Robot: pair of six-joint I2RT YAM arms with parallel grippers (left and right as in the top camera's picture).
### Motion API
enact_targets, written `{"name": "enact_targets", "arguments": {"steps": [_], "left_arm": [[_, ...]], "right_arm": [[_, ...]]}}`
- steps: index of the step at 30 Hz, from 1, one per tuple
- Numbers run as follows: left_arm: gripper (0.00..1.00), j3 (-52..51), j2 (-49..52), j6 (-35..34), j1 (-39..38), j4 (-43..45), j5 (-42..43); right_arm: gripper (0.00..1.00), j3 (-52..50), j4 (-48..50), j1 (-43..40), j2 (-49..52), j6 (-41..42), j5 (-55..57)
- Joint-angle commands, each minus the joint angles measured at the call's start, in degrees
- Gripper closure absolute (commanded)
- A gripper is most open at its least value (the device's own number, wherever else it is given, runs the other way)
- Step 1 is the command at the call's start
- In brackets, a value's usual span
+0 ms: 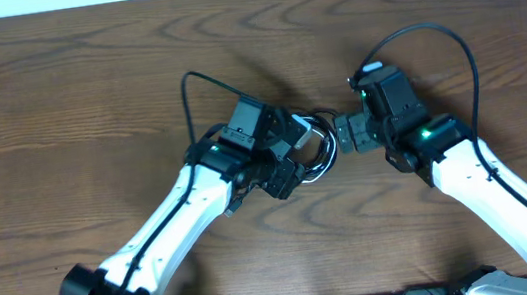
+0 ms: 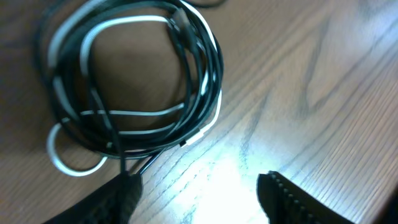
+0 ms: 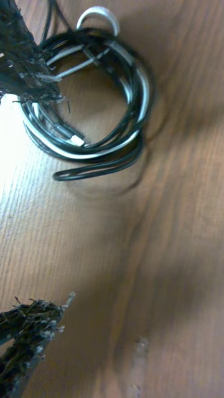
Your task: Untangle cables
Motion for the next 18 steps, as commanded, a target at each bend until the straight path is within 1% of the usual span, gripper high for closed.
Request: {"name": "enact_targets", "arguments": {"steps": [1, 3, 4, 6, 12, 18], "left_arm": [[0.29, 0.7, 2.3, 6.4, -1.5, 0.2, 1.2], [0.29, 0.7, 2.8, 9.3, -2.5, 1.1, 1.1], [0.31, 0.7, 2.9, 12.2, -3.5, 2.2, 1.1], [0.37, 0.7, 2.9, 14.8, -4.7, 4.8, 1.1], [0.39, 0.7, 3.4, 15.1, -5.0, 11.0, -1.8], [0.42, 0.7, 6.9, 15.8, -4.8, 12.4, -4.5]], "right_arm": [[0.01, 4.8, -0.9, 0.2, -1.2, 1.2, 1.0], [0.01, 6.2, -0.8, 0.2, -1.5, 0.6, 1.0], [0.01, 7.0, -0.9, 0.2, -1.5, 0.2, 1.0], [0.01, 7.0, -1.7, 0.2, -1.4, 0.2, 1.0], [0.01, 7.0, -5.4, 0.2, -1.4, 0.4, 0.8], [0.01, 7.0, -6.8, 0.2, -1.5, 0.4, 0.3]]}}
